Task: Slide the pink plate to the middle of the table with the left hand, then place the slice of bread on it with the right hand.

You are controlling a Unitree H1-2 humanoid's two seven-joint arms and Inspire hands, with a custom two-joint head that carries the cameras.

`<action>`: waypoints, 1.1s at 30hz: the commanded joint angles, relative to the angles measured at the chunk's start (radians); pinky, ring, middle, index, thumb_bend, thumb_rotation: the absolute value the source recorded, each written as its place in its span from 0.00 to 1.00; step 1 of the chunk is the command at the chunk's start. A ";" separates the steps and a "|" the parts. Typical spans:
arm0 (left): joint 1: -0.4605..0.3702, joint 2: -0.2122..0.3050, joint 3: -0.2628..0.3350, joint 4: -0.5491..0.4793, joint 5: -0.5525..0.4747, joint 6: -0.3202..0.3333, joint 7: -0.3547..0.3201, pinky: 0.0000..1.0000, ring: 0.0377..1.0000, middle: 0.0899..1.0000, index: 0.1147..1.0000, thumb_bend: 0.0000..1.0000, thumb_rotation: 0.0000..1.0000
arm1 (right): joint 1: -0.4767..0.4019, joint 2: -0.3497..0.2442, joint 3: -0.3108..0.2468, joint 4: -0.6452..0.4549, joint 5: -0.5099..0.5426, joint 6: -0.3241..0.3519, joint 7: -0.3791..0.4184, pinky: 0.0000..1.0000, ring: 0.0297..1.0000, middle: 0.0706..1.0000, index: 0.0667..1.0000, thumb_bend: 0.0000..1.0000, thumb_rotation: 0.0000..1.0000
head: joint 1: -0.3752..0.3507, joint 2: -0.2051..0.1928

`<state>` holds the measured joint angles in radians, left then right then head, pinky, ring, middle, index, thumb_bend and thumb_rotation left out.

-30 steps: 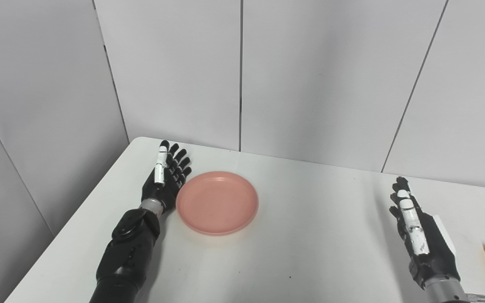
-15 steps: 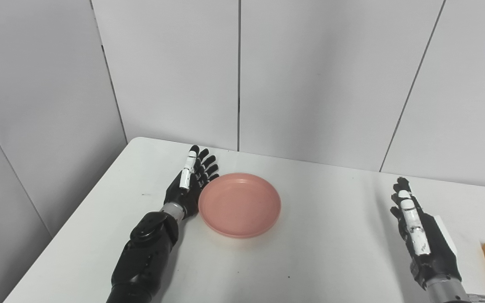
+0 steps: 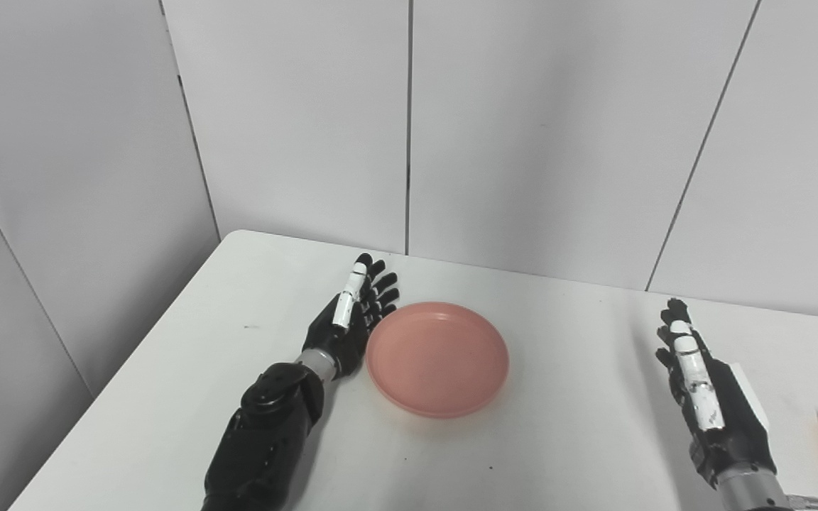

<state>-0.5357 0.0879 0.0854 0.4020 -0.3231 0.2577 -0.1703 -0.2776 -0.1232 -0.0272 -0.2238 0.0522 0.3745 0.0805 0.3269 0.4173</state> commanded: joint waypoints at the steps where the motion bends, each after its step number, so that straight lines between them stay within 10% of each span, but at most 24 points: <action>1: -0.018 -0.022 -0.023 -0.024 0.004 0.021 -0.027 1.00 0.99 0.99 0.99 0.54 1.00 | -0.019 -0.001 0.003 -0.029 0.000 -0.045 0.004 1.00 1.00 1.00 1.00 0.11 1.00 | 0.001 0.001; 33: 0.090 -0.032 -0.124 -0.201 -0.004 0.061 -0.148 1.00 1.00 1.00 1.00 0.49 1.00 | -0.009 0.075 0.085 0.092 -0.155 -0.190 -0.060 0.99 1.00 1.00 1.00 0.19 1.00 | -0.359 -0.017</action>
<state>-0.4231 0.0579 -0.0350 0.2294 -0.3149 0.3144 -0.2939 -0.2676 -0.0579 0.0578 -0.1205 -0.0975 0.2343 0.0312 -0.0336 0.4003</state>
